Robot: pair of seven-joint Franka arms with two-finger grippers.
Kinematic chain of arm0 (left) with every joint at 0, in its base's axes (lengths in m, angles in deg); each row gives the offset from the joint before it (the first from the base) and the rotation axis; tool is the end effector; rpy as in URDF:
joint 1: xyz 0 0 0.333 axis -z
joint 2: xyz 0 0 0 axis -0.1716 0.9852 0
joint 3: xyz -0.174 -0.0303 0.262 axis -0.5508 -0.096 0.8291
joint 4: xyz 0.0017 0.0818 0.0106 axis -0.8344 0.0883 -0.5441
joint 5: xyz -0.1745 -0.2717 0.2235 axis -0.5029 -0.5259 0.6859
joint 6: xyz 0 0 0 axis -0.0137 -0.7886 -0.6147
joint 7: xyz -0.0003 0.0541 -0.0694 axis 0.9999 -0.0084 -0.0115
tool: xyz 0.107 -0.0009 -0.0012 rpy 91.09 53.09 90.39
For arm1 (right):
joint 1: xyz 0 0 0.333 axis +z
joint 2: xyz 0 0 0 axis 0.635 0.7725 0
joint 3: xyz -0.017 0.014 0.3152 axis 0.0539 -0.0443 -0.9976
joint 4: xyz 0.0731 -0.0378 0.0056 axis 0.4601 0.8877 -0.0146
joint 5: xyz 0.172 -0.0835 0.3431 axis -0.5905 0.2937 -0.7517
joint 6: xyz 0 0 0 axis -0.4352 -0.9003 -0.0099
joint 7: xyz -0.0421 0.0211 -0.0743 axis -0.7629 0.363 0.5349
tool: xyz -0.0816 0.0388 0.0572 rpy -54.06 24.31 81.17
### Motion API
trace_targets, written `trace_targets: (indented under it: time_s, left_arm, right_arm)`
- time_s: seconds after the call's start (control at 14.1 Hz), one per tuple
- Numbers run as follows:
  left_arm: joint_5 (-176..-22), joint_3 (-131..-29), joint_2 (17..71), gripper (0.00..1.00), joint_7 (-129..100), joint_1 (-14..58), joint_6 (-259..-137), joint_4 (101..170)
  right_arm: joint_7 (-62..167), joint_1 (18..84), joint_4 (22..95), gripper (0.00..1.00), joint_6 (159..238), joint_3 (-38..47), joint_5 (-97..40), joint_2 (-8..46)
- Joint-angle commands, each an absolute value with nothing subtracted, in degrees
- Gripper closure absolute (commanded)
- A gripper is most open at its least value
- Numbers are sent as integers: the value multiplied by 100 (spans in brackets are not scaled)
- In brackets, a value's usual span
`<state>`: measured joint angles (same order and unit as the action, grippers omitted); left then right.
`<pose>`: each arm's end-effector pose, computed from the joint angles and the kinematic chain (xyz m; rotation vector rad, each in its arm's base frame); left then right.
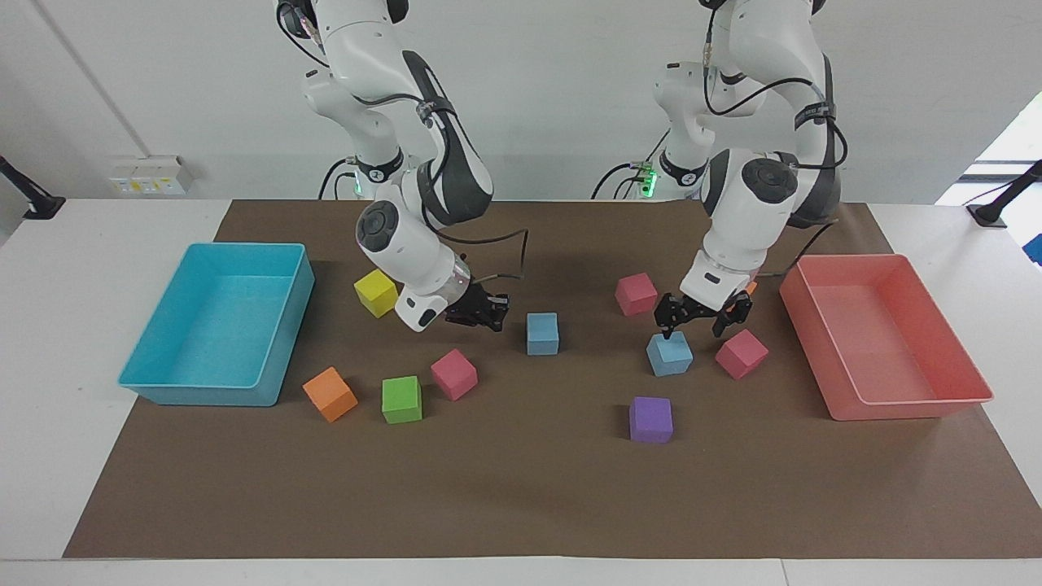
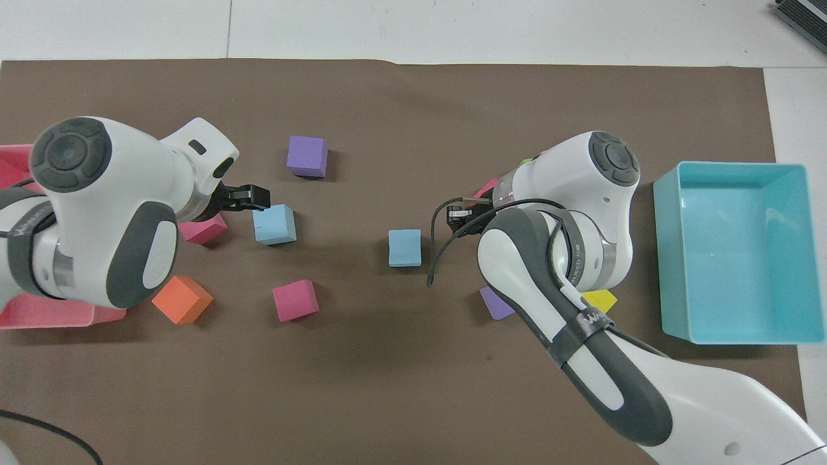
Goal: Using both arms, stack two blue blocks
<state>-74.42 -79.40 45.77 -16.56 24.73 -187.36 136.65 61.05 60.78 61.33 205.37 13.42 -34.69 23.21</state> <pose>0.5843 -0.1838 0.3937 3.0930 0.0102 0.1393 0.5853 0.2386 0.3442 -2.6337 0.0553 0.1557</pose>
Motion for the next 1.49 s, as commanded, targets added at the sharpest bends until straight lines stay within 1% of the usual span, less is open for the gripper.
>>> trace_targets:
  time_s: [0.0, 0.14, 0.36, 0.5, 0.71, 0.92, 1.28, 1.35, 1.42]
  left_arm:
    - [-7326, -7862, 4717, 0, -1927, 2605, -19106, 13796]
    - [-7326, -7862, 4691, 0, -1963, 2606, -19238, 13980]
    - [-7326, -7854, 4752, 0, -2024, 2701, -19343, 14059]
    - [-7326, -7853, 4762, 0, -2051, 2720, -19589, 14217]
    - [-7326, -7853, 4788, 0, -2068, 2702, -19712, 14349]
    - [-7326, -7853, 4963, 0, -2077, 2702, -19897, 14358]
    - [-7326, -7853, 5016, 0, -2086, 2667, -19915, 14350]
    - [-7326, -7845, 5016, 16, -2086, 2658, -19915, 14350]
    - [-7326, -7845, 5016, 50, -2077, 2641, -19915, 14350]
  right_arm:
    - [5071, 5841, 6644, 100, 20650, 1284, -4303, 2158]
    - [4937, 5832, 6654, 100, 20694, 1276, -4393, 2219]
    - [4447, 5841, 6706, 100, 20773, 1276, -4718, 2307]
    - [4120, 5849, 6768, 100, 20861, 1284, -5076, 2386]
    - [4110, 5841, 6777, 100, 20888, 1276, -5210, 2395]
    - [4101, 5841, 6803, 100, 20905, 1284, -5605, 2519]
    - [4119, 5849, 6812, 100, 20923, 1284, -5606, 2527]
    - [4119, 5832, 6812, 100, 20897, 1284, -5615, 2545]
    - [4110, 5814, 6812, 100, 20905, 1276, -5650, 2615]
